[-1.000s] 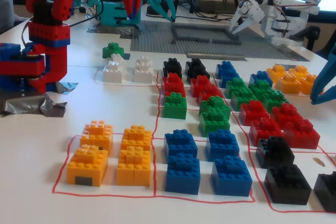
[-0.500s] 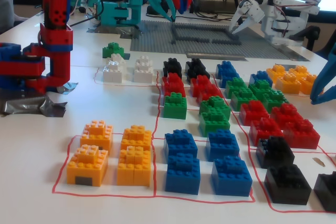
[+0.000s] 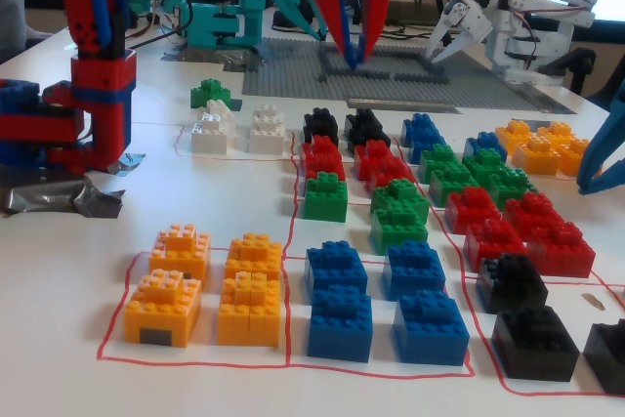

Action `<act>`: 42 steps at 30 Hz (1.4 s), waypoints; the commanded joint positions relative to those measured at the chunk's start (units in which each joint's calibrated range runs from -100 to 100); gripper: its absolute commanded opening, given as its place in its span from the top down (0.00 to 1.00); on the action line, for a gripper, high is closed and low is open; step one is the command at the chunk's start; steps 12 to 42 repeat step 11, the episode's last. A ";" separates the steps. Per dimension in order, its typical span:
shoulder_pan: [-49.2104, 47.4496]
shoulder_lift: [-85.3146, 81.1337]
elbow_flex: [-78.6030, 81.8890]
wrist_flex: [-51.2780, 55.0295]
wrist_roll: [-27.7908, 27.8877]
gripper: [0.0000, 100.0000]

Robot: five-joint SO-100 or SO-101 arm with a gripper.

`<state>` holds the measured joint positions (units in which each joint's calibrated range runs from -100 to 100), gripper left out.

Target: Grab the block and put it in the grey marker

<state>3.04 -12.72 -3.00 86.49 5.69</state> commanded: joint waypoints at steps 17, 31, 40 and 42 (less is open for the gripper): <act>11.59 -5.10 10.99 -9.04 -0.98 1.00; 11.59 -5.10 10.99 -9.04 -0.98 1.00; 11.59 -5.10 10.99 -9.04 -0.98 1.00; 11.59 -5.10 10.99 -9.04 -0.98 1.00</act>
